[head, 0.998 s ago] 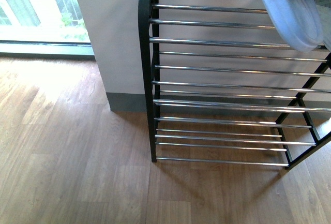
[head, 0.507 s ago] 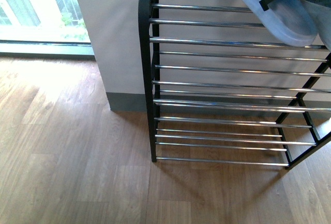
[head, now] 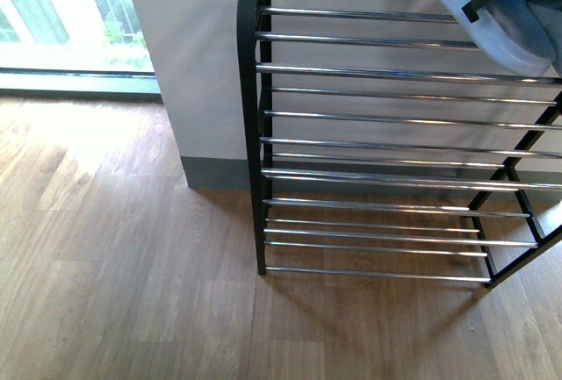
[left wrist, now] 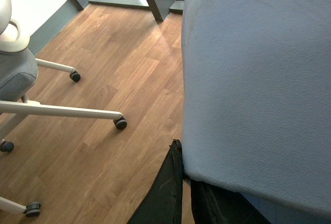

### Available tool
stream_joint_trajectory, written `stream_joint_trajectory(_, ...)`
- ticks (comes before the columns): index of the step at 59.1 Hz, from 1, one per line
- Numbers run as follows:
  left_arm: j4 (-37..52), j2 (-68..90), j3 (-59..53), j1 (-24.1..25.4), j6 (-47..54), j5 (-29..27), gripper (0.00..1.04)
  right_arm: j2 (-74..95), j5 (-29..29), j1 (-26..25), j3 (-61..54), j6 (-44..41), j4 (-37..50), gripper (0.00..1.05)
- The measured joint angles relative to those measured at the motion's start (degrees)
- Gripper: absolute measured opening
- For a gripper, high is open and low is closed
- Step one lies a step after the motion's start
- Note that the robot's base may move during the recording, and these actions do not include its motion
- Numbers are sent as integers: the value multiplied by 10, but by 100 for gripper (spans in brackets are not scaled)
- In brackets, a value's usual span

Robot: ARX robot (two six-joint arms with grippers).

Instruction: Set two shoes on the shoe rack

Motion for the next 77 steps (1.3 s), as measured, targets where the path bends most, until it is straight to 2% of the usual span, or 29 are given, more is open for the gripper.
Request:
stream_joint_trajectory(4,0,0,0,0,0,0,2,-12,-9,-1,-1,22,-30,17)
stream_joint_trajectory(29,0,0,0,0,0,0,2,-115,-87,-13,-34,70,-108,76)
stream_joint_trajectory(36,0,0,0,0,0,0,2,-172,-129,-50,-45,95,-127,97)
stream_joint_trajectory(43,0,0,0,0,0,0,2,-245,-187,-125,-66,167,-142,95)
stream_joint_trajectory(46,0,0,0,0,0,0,2,-268,-188,-149,-73,194,-141,95)
stream_joint_trajectory(48,0,0,0,0,0,0,2,-275,-200,-156,-84,219,-114,93)
stream_joint_trajectory(54,0,0,0,0,0,0,2,-302,-238,-156,-179,301,81,78)
stream_joint_trajectory(59,0,0,0,0,0,0,2,-325,-241,-144,-259,336,180,66)
stream_joint_trajectory(64,0,0,0,0,0,0,2,-352,-240,-135,-324,353,230,54)
stream_joint_trajectory(77,0,0,0,0,0,0,2,-426,-222,-127,-448,370,280,20)
